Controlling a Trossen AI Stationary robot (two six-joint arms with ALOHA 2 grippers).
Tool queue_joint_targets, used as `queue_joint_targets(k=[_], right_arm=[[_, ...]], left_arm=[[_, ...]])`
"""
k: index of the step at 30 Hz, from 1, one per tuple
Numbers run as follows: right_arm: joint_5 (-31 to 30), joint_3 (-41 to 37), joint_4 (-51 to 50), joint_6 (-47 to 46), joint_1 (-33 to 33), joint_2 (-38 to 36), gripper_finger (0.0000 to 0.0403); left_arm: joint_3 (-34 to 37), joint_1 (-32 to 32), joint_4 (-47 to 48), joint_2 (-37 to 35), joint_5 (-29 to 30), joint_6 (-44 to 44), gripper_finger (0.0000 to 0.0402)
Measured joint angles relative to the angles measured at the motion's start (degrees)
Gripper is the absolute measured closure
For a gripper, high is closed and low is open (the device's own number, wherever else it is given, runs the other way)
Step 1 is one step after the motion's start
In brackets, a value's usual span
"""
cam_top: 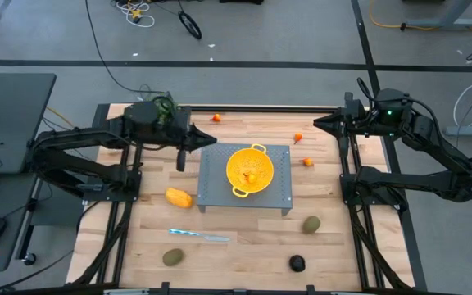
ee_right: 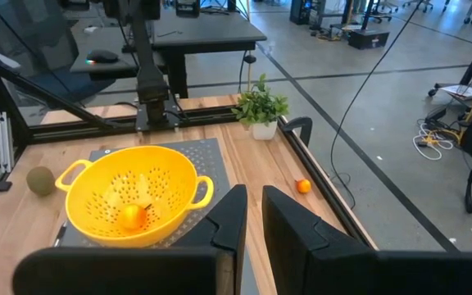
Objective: Pick & Place Fruit
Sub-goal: Put the right bottom pear into the strainer bowl on the shelf
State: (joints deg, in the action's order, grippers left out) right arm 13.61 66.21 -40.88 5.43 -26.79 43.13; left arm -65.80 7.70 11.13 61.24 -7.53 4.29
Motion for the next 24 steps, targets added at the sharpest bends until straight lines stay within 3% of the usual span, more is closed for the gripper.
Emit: queue_joint_targets(k=[4, 24], right_arm=[[-0.01, 0.01, 0.00, 0.00, 0.00, 0.00, 0.0355], [-0.01, 0.01, 0.02, 0.00, -0.01, 0.00, 0.0355]], left_arm=[[0.00, 0.40, 0.81, -2.71, 0.09, -0.42, 0.0400], [0.00, 0.40, 7.49, -10.56, 12.80, -3.25, 0.0398]])
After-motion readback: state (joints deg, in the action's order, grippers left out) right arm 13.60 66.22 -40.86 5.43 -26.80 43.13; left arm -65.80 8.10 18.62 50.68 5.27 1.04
